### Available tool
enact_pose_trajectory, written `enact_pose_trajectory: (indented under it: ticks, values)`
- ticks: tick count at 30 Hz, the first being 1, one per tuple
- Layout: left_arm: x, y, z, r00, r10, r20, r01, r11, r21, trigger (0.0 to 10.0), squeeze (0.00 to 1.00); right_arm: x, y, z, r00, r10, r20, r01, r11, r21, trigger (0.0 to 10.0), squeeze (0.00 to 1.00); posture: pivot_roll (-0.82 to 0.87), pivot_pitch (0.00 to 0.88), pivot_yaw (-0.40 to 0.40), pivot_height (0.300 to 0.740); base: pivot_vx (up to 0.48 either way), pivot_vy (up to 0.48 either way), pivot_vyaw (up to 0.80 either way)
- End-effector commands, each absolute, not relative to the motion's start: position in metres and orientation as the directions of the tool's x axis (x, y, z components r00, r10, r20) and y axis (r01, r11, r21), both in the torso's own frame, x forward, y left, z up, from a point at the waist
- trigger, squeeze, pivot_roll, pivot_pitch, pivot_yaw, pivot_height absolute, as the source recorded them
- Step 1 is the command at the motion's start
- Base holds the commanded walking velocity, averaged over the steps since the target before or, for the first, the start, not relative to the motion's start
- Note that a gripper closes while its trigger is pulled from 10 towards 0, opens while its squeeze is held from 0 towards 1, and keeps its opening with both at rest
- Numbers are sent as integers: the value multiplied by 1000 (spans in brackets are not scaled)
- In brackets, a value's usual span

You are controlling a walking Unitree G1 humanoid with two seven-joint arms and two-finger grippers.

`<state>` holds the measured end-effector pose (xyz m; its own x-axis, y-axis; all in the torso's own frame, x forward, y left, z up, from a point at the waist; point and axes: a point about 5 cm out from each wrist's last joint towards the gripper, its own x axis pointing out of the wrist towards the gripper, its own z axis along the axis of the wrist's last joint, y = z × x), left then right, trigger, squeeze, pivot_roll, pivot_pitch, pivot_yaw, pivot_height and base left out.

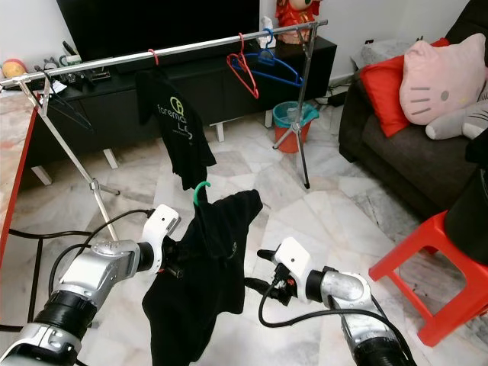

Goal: Hang hanger

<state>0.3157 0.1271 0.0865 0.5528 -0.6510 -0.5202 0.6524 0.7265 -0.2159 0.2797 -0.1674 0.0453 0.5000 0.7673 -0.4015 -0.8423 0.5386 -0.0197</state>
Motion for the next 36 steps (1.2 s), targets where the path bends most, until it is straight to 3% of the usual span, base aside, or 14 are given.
enact_pose_trajectory:
  ticks: [1, 13, 14, 16, 24, 26, 36]
  values:
    - [321, 122, 108, 555, -697, -455, 683, 693, -229, 10000, 0, 290, -167, 52, 546, 750, -372, -816, 578, -32, 10000, 1000, 21, 0, 26, 740, 0, 0, 0]
    - [320, 111, 128, 519, -758, -396, 647, 651, -397, 10000, 0, 298, -159, 65, 477, 778, -408, -860, 509, -35, 10000, 1000, 27, 0, 26, 740, 0, 0, 0]
    - [319, 111, 130, 517, -761, -392, 647, 647, -404, 10000, 0, 298, -161, 65, 473, 776, -417, -862, 505, -38, 10000, 47, 28, 0, 25, 740, 0, 0, 0]
    - [318, 110, 132, 514, -766, -386, 643, 642, -418, 10000, 0, 300, -164, 64, 483, 762, -432, -856, 514, -49, 10000, 0, 28, 0, 25, 740, 0, 0, 0]
    - [313, 103, 141, 491, -796, -355, 651, 606, -458, 10000, 0, 305, -171, 62, 534, 706, -465, -822, 562, -90, 10000, 0, 28, 0, 28, 740, 0, 0, 0]
    - [310, 101, 146, 484, -806, -340, 651, 591, -476, 10000, 0, 309, -174, 60, 587, 657, -473, -785, 605, -134, 10000, 0, 35, 0, 27, 740, 0, 0, 0]
    - [305, 98, 154, 481, -815, -323, 647, 579, -496, 10000, 0, 311, -173, 52, 618, 620, -483, -753, 643, -138, 10000, 0, 50, 0, 22, 740, 0, 0, 0]
